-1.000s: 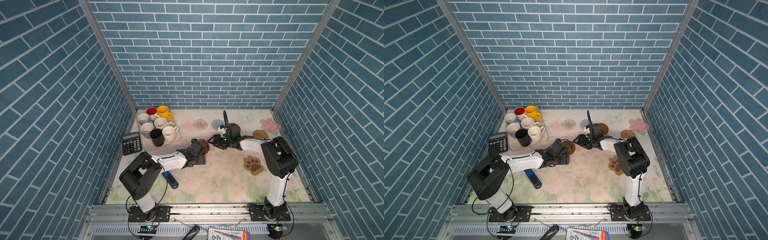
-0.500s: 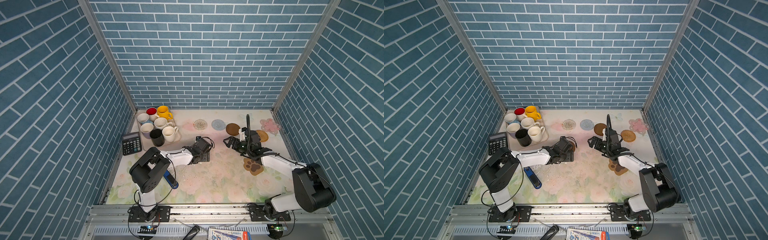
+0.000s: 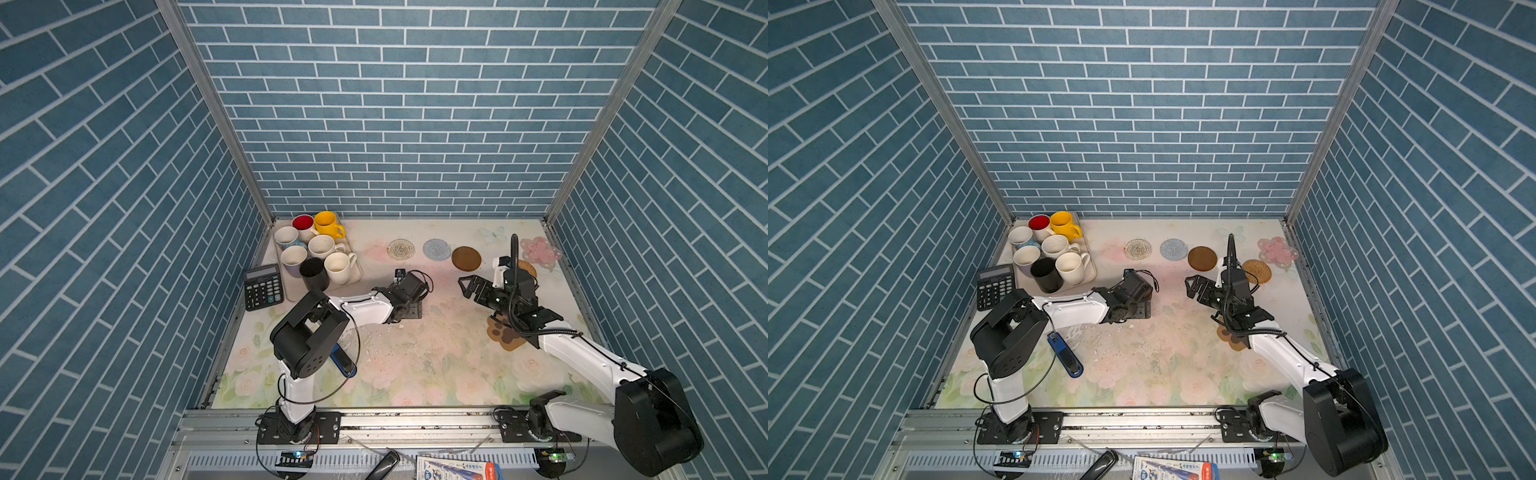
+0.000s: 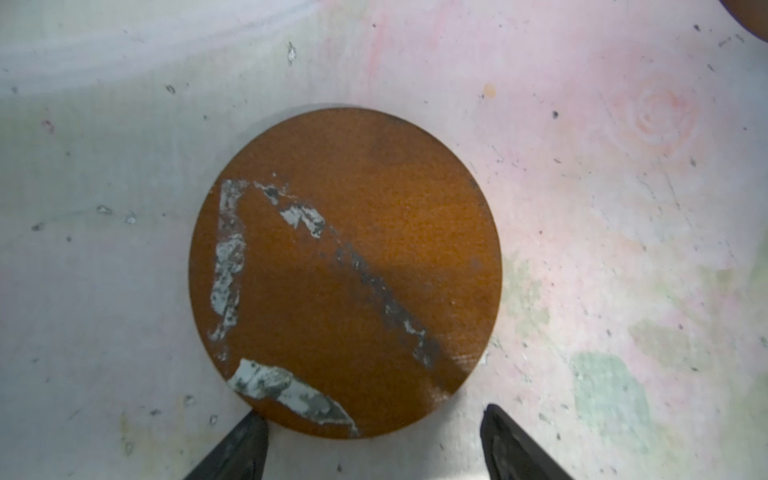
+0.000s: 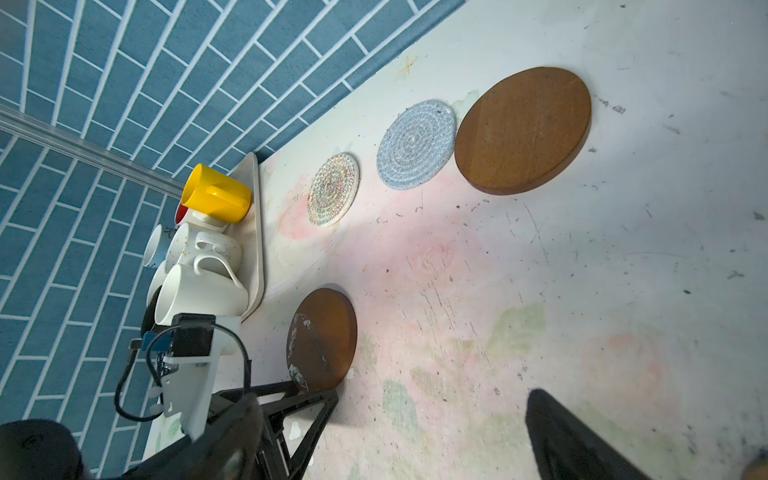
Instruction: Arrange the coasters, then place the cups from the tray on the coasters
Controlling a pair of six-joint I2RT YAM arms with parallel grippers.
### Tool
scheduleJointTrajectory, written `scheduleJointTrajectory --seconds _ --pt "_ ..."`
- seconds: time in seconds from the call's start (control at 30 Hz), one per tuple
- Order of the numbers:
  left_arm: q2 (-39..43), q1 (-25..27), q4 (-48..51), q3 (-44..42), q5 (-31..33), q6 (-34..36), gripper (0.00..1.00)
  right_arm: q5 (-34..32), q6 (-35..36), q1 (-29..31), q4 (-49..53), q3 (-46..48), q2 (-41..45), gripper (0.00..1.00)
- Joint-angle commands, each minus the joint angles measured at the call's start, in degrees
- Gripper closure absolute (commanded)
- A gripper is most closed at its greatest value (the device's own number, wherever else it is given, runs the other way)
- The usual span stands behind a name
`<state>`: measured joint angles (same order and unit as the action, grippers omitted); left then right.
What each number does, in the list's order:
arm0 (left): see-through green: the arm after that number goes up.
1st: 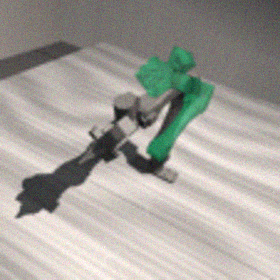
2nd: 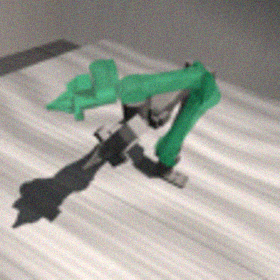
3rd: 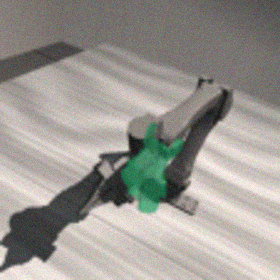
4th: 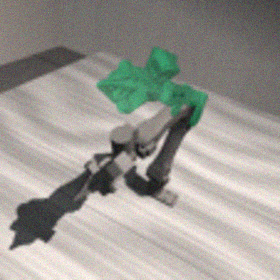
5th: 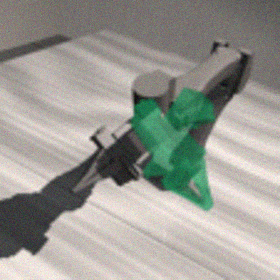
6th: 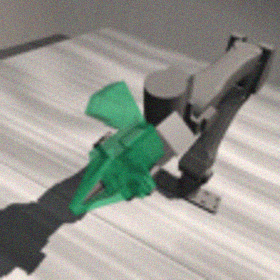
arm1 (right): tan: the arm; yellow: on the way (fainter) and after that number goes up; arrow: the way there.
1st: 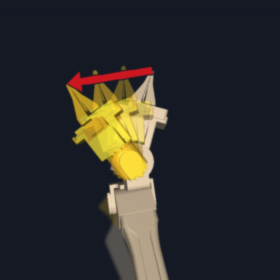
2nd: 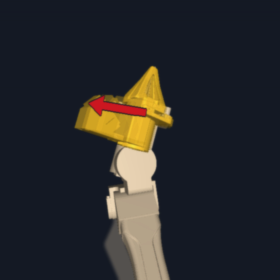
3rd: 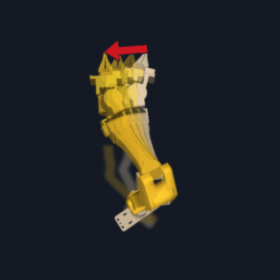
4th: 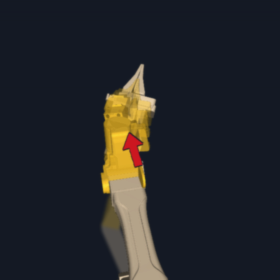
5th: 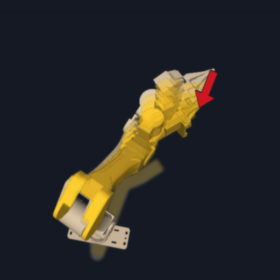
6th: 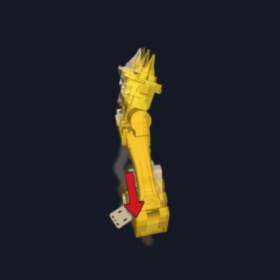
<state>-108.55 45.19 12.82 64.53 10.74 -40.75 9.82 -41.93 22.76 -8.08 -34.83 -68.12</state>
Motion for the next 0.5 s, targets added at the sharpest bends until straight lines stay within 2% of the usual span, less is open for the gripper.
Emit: scheduleJointTrajectory --seconds 0.0,0.47 --pt "-2.89 0.06 5.37 1.65 1.1 -1.09 0.19 -0.55 1.25 -0.09 0.44 0.99 1.0 0.01" --pt "-7.9 -1.88 13.63 9.19 4.02 -3.06 0.18 0.55 1.41 -0.18 0.26 0.88 0.97 0.01"
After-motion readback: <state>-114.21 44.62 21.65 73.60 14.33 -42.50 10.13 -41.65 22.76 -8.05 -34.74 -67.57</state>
